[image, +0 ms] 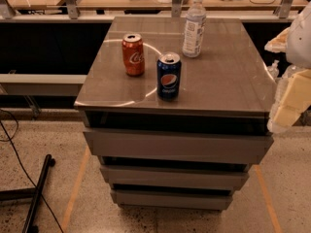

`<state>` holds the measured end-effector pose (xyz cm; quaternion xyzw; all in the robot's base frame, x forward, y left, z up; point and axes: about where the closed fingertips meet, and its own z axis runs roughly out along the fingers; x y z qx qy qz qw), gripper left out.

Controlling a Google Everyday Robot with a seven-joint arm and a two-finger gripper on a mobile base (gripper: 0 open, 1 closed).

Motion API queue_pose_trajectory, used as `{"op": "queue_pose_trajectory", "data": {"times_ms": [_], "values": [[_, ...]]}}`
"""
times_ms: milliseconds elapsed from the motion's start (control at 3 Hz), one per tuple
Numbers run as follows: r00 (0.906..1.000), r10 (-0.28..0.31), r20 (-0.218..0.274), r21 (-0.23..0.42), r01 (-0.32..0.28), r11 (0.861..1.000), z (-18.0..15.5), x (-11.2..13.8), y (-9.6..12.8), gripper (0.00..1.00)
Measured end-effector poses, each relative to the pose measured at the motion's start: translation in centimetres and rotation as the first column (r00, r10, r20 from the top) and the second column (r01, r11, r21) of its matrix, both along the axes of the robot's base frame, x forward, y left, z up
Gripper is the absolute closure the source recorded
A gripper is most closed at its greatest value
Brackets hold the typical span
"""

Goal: Knock blue plastic bottle over

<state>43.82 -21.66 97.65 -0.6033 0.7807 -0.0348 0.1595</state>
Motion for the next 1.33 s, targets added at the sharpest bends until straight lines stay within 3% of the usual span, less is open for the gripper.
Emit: {"op": "queue_pose_trajectory", "data": {"times_ms": [333,667,1000,1333], "values": [[1.0000,0.000,0.001,0.000,0.000,1.000,0.0,0.0,0.0,0.00],[0.9989,-0.023,0.040,0.045,0.021,0.999,1.3,2.2,-0.5,0.00],[0.9957,-0.049,0.079,0.144,0.037,0.989,2.2,6.4,-0.4,0.00],[0.9876,-0.042,0.151,0.281,-0.002,0.960,2.8,10.2,1.9,0.00]]}}
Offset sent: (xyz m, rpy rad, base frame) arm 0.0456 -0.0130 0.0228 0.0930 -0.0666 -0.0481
